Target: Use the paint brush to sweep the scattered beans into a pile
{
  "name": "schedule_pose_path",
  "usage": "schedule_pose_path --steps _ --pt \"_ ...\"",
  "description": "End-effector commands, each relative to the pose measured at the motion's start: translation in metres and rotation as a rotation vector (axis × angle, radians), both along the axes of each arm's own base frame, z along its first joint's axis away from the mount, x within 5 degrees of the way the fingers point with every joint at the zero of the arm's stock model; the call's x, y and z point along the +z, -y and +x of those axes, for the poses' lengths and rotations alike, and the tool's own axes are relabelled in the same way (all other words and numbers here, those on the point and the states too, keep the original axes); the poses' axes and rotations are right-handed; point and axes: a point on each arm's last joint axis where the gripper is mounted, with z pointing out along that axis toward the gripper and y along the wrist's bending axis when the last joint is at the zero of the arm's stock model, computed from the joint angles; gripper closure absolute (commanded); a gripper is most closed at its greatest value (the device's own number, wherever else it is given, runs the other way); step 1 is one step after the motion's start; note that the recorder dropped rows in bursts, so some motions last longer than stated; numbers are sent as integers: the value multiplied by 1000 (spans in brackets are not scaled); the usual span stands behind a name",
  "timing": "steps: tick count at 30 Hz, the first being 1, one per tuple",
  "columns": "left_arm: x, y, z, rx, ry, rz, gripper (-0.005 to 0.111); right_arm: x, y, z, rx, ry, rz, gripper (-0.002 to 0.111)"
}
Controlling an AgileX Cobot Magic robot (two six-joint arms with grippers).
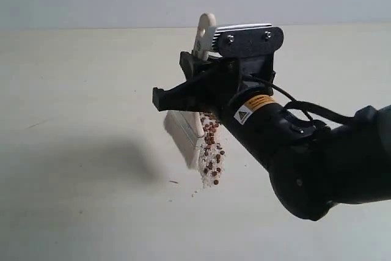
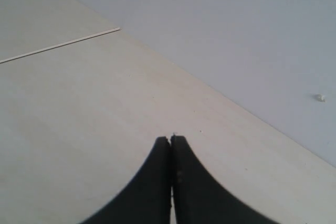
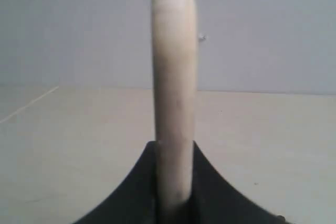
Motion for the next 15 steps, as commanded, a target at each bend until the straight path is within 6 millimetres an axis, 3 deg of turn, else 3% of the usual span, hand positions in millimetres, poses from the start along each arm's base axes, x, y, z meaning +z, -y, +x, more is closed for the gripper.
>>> schedule_pose_path --steps 1,8,15 --pt "2 0 0 1 12 0 107 15 -1 -7 147 45 -169 108" --pt "2 0 0 1 12 0 107 19 52 -18 260 96 -227 108" --pt "2 0 0 1 11 2 107 28 67 -32 548 137 -179 108"
